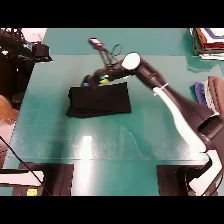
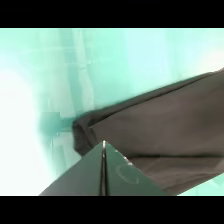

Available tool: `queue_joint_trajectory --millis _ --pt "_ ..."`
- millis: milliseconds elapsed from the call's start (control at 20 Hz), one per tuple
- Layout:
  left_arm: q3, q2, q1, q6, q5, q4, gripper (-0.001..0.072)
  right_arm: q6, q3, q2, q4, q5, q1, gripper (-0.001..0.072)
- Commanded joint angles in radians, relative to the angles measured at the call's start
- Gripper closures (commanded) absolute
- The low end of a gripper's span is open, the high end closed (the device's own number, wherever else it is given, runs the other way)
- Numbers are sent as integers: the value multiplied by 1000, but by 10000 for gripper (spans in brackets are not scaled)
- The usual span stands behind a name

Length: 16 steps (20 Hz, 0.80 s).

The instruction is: Fold the shirts.

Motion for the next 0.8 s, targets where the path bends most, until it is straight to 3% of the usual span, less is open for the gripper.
queue_joint_trajectory --millis 0,300,350,400,550,750 --pt "-2 4 6 3 -14 -3 677 101 -150 79 -144 199 -160 170" --pt "-2 4 6 3 -11 -10 677 212 -461 162 -110 231 -442 169" --pt "-2 4 6 3 -9 -13 677 212 -500 161 -75 219 -464 65" --pt "-2 4 6 3 -5 -21 677 211 -542 161 -32 189 -478 21" --pt "-2 4 4 3 15 -42 677 208 -608 134 74 109 -465 24" --pt "-2 4 4 3 14 -55 677 183 -515 17 124 108 -366 36"
